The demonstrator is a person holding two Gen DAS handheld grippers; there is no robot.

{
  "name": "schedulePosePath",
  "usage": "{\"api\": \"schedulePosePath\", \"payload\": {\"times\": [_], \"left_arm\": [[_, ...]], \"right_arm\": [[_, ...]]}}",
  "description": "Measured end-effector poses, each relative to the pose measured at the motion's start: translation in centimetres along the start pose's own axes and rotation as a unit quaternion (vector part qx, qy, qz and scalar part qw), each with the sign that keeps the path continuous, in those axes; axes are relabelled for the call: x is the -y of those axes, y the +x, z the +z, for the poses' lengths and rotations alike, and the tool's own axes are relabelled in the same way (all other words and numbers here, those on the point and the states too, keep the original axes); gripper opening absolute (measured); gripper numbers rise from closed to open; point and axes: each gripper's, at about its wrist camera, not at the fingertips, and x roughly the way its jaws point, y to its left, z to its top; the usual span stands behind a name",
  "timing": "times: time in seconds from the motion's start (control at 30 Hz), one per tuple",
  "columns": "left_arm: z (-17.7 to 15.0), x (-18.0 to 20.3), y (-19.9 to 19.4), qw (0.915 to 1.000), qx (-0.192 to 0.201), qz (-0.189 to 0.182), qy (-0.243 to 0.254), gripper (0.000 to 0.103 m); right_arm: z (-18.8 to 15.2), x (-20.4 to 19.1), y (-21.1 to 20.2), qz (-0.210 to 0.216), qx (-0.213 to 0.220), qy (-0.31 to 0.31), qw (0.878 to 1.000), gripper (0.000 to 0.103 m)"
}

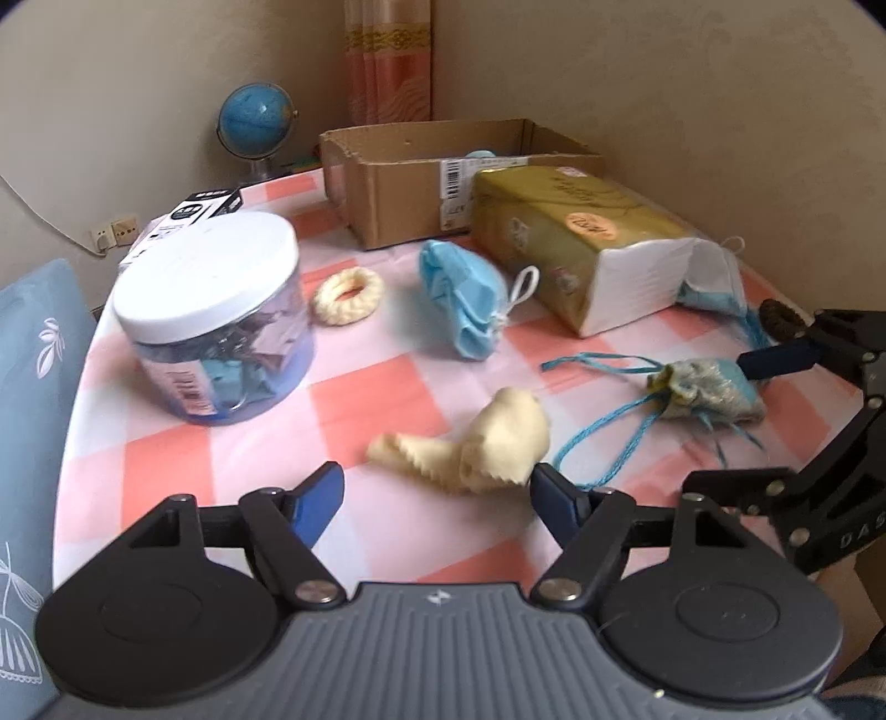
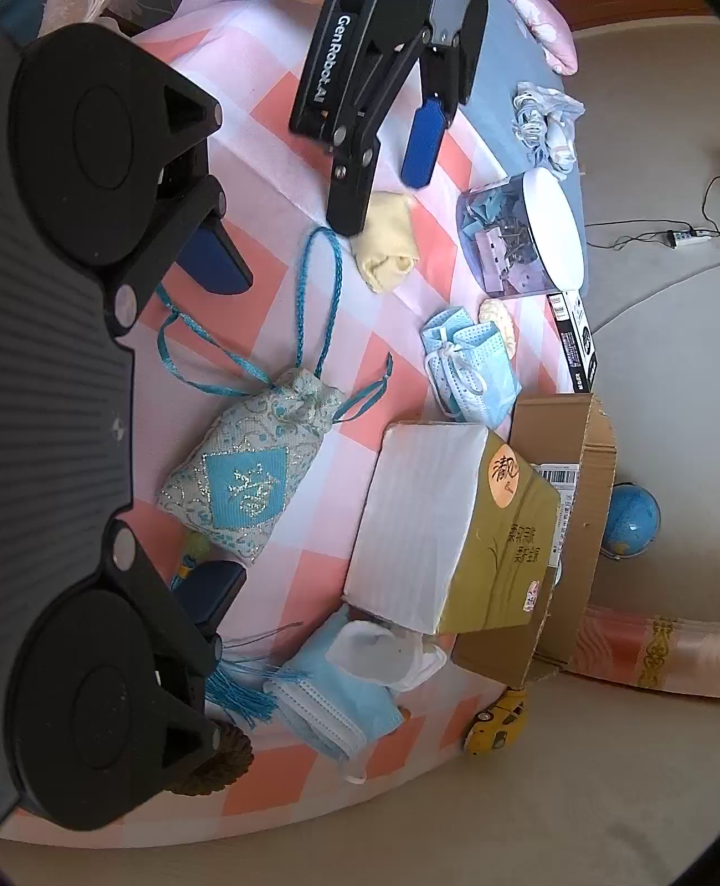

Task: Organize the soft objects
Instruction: 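Move the left tool to the yellow cloth while the right tool approaches the blue sachet, then grasp the yellow cloth with the left gripper while the right gripper grasps the blue sachet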

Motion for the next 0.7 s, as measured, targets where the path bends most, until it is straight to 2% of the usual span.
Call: {"api": "schedulePosePath", "payload": {"times": [0.13, 0.23, 0.3, 0.37, 0.4, 0.47, 0.53, 0.7], "left_arm": [[0.4, 0.2, 0.2, 0.9999, 0.001, -0.009, 0.007, 0.072], [1.0, 0.9, 0.8, 0.9991, -0.003, -0.042, 0.001, 0.072], [1.2, 1.4, 1.2, 0.9988, -0.003, -0.049, 0.002, 0.070], [1.4, 1.7, 1.3, 0.9990, 0.003, -0.045, 0.003, 0.059], [1.5, 1.7, 1.4, 0.9989, 0.005, -0.047, -0.001, 0.057], [1.7, 1.5, 1.5, 0.9987, 0.008, -0.049, -0.008, 0.044], [1.7, 1.3, 1.4, 0.9988, 0.009, -0.047, -0.011, 0.039], [1.4, -0.2, 0.6, 0.9991, 0.013, -0.021, -0.035, 0.039]], "right_arm": [[-0.2, 0.0, 0.0, -0.003, 0.006, 0.003, 1.000, 0.103], [-0.2, -0.1, -0.1, -0.003, 0.008, 0.004, 1.000, 0.103], [-0.2, -0.1, -0.1, -0.003, 0.008, 0.004, 1.000, 0.103], [-0.2, -0.1, -0.1, -0.004, 0.008, 0.004, 1.000, 0.103], [-0.2, -0.1, -0.1, -0.004, 0.008, 0.005, 1.000, 0.103], [-0.2, -0.1, -0.1, -0.004, 0.008, 0.005, 1.000, 0.103], [-0.2, -0.1, -0.1, -0.004, 0.007, 0.004, 1.000, 0.103], [0.3, -0.2, 0.3, 0.007, 0.002, -0.005, 1.000, 0.103]]}}
